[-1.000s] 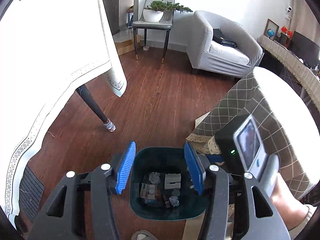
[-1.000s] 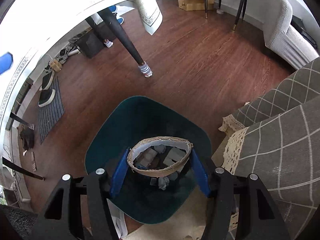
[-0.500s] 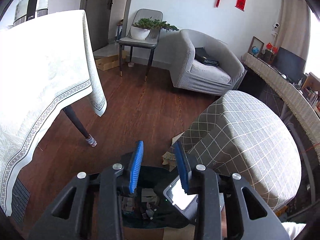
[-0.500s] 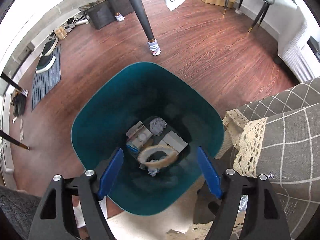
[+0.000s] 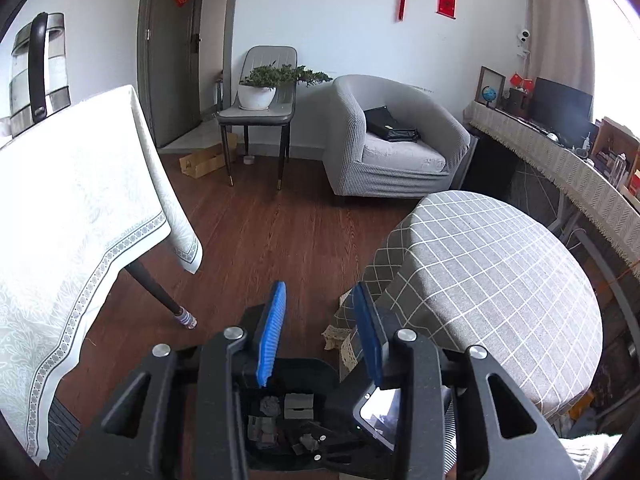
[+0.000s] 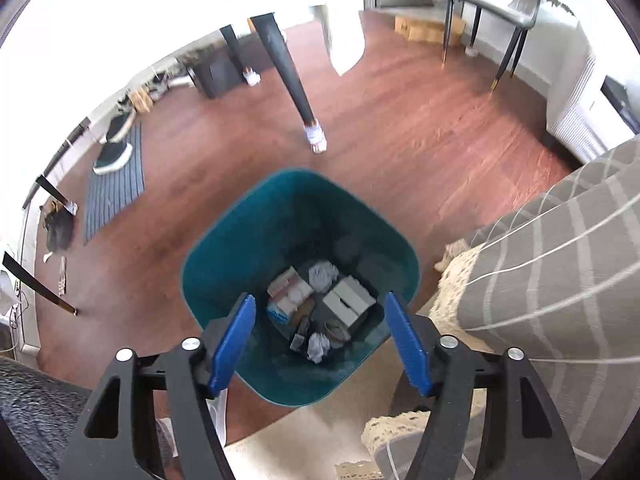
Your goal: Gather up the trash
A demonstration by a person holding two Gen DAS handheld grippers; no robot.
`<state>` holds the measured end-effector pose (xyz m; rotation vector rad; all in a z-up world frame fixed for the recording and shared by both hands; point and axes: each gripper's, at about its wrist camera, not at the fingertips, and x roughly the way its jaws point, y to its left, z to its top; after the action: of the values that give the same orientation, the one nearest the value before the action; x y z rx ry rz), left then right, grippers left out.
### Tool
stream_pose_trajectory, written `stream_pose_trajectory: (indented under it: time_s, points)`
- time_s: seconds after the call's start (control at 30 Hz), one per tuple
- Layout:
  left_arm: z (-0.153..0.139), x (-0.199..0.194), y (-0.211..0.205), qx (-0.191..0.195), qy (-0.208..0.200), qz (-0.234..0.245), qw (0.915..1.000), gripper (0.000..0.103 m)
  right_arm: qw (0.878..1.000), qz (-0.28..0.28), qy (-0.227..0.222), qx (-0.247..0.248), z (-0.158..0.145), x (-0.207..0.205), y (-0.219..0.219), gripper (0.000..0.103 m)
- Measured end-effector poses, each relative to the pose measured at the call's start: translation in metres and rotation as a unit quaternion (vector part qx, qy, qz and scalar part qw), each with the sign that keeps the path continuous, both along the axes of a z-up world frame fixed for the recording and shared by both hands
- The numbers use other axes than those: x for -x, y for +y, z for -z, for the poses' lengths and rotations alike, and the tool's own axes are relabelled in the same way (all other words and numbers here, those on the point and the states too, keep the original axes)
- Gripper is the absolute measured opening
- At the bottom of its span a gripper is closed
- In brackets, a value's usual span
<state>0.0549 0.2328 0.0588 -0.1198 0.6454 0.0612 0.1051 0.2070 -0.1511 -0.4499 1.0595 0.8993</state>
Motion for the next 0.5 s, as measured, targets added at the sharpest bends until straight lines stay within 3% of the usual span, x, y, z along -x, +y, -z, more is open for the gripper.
stream_pose_trajectory:
  time_s: [0.2, 0.37, 0.5]
  points:
    - [-0.028, 0.009, -0.012, -0.004, -0.028, 0.006, 0.9996, 0.051, 0.997, 0.017, -0.058, -0.051, -0.059, 0.013, -0.027, 0.063]
    - [-0.045, 0.019, -0.033, -0.037, -0.048, 0.012, 0.9981, 0.069, 0.989, 0.054, -0.098, -0.101, -0.107, 0.015, -0.066, 0.063]
    - [-0.041, 0.027, -0.046, -0.063, -0.034, -0.011, 0.9974, 0.083, 0.978, 0.103, -0.136, -0.119, -0.136, 0.013, -0.108, 0.063]
